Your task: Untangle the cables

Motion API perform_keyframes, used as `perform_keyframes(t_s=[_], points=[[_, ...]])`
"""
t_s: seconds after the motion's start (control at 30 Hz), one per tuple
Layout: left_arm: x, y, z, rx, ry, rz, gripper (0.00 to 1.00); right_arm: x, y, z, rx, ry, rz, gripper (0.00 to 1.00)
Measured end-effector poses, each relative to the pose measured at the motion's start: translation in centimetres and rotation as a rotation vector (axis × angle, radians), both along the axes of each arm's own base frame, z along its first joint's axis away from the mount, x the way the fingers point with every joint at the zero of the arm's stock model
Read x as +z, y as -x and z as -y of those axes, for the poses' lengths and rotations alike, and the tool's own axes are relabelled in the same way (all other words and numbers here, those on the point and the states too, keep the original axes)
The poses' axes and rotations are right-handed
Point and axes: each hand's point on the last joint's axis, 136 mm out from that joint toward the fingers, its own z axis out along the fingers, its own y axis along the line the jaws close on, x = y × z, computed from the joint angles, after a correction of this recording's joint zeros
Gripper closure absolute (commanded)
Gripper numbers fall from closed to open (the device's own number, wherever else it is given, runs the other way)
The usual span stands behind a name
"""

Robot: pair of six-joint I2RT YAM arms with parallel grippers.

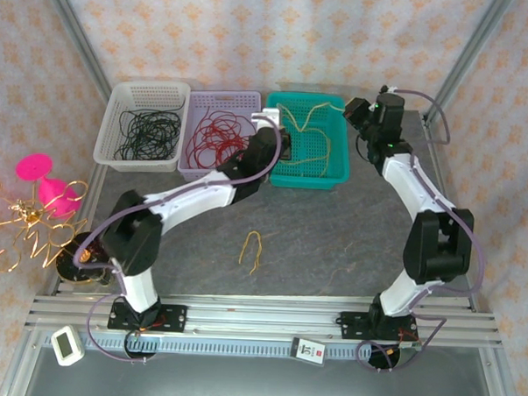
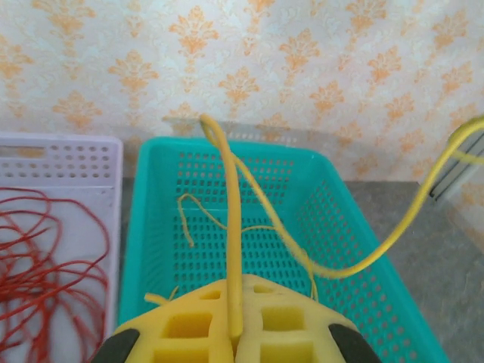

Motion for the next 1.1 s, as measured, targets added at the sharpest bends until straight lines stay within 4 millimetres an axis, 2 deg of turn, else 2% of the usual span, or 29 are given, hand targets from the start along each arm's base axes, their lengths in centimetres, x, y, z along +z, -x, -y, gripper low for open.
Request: perform_keyframes(t_s=[0.13,0.3,0.37,0.47,0.53,0.63,0.73,0.83,0.9,1.0,1.03,1.1], points=[[-2.1,-3.5,3.0,0.000,0.033,-0.015,1.00,-3.3,-1.3,-0.4,-0.007,0.009,-0.050,1.00],[-7.0,-5.7,4.9,-0.002,0.035,-0.073,1.00,-6.9,-2.8,-0.1,-0.039,0.045,-0.102,0.98],[-8.4,-6.4,5.2,-0.001,0.036,-0.089,1.00,-8.3,-3.6,-0.3,-0.045,0.075,-0.122,0.89],[-10.3,-7.2,5.3,0.002,0.036,-0.115,1.00,-10.6,-4.6,-1.9,-0.023,0.134,-0.163,0.74],[-11.1,-7.7,5.3,0.008,0.038,-0.125,1.00,-11.9,-4.5,-3.3,-0.002,0.170,-0.191,0.58],[-11.8,-8.6,5.1,0.021,0.038,-0.130,1.00,-12.8,-3.7,-4.6,0.021,0.235,-0.232,0.49],[-12.3,-9.0,5.0,0.032,0.034,-0.131,1.00,-11.5,-2.8,-4.1,0.006,0.290,-0.229,0.44],[-12.7,-9.1,4.7,0.056,0.022,-0.130,1.00,-7.4,-0.6,-2.6,-0.023,0.311,-0.173,0.40],[-12.9,-9.2,4.4,0.075,0.015,-0.128,1.00,-3.3,1.9,-1.4,-0.050,0.303,-0.103,0.39],[-12.8,-9.5,4.1,0.103,0.015,-0.121,1.00,1.4,5.7,-0.1,-0.079,0.279,-0.003,0.38],[-12.8,-9.6,4.0,0.111,0.019,-0.120,1.00,2.3,6.9,0.3,-0.086,0.270,0.024,0.38],[-12.8,-9.6,3.7,0.129,0.019,-0.121,1.00,2.6,8.8,0.9,-0.093,0.263,0.038,0.38]])
